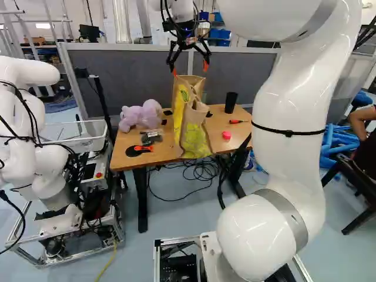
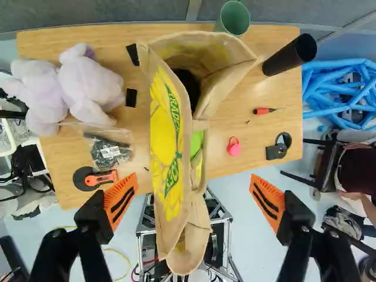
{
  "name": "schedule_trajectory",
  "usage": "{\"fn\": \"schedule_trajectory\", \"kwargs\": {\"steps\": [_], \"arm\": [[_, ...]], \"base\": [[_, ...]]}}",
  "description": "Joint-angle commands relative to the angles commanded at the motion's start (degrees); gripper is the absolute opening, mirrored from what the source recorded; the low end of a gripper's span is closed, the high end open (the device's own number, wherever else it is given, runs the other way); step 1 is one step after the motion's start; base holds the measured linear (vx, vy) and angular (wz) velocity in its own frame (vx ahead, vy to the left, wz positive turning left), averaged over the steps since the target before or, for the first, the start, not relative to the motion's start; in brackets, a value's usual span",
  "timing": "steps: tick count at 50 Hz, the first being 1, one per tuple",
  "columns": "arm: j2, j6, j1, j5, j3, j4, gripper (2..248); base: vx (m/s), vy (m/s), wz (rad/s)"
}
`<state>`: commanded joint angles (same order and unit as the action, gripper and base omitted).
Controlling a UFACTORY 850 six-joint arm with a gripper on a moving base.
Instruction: Pick up the bag on the ground and place it on the table
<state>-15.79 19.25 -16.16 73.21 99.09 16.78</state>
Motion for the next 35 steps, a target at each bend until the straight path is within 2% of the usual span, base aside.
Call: {"fn": "schedule_trajectory", "kwargs": {"steps": [35], "arm": [[2.89,0.00,0.00,0.00,2.86,0.00,247]], "base": [[0.000,0.000,0.000]]}}
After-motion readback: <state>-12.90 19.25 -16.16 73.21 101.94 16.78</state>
